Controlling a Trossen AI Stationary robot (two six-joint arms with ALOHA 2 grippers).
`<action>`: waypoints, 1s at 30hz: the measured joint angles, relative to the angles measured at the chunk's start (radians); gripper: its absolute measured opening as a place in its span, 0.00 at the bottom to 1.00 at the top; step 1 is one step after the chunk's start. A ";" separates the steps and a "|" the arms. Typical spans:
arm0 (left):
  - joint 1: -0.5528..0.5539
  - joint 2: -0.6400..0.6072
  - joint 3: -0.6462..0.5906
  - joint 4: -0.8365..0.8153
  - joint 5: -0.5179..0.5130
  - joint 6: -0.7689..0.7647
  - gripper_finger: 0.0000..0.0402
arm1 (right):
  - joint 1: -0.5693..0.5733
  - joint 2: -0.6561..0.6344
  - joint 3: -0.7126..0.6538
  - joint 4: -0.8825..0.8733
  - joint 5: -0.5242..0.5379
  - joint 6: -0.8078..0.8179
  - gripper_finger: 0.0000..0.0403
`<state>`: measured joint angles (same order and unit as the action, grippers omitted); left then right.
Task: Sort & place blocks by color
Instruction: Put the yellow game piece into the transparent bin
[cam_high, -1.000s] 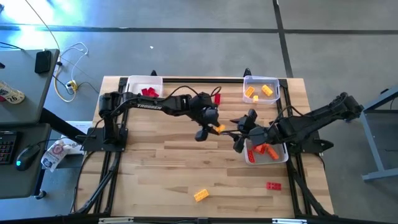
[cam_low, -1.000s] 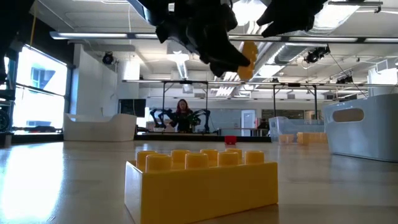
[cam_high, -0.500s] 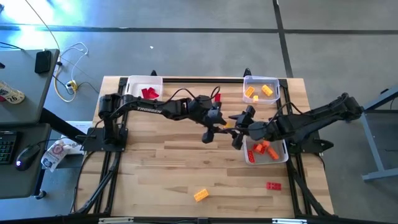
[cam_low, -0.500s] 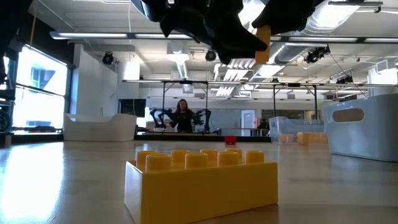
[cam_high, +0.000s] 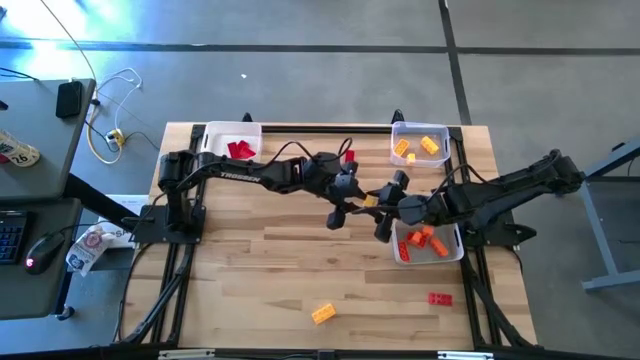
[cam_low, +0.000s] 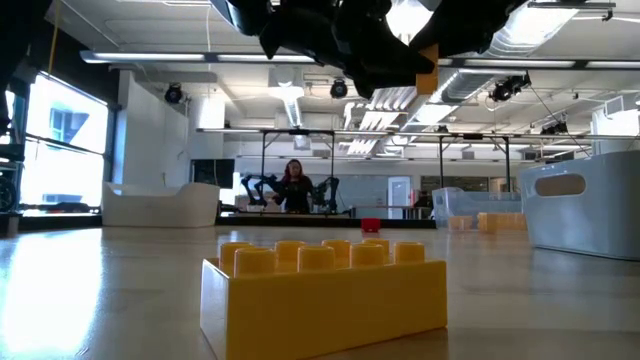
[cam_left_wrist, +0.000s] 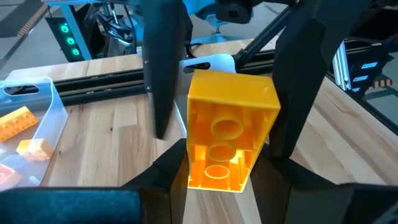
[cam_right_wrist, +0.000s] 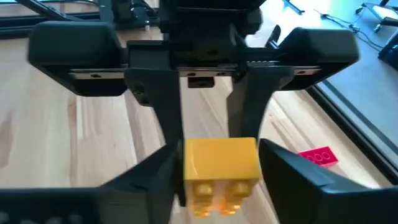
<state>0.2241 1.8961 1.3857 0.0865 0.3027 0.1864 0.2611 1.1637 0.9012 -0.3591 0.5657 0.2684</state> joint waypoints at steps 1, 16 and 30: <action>0.000 0.000 0.000 0.002 0.000 0.000 0.29 | 0.000 0.000 0.000 0.002 -0.007 0.001 0.45; 0.004 0.000 0.000 -0.013 -0.170 -0.002 0.43 | -0.065 0.000 0.000 -0.034 -0.015 0.035 0.28; 0.044 0.000 0.000 -0.297 -0.407 0.000 0.56 | -0.313 0.000 0.000 -0.187 0.003 0.072 0.28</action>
<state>0.2686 1.8957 1.3857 -0.2109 -0.1046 0.1867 -0.0515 1.1641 0.9016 -0.5462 0.5690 0.3402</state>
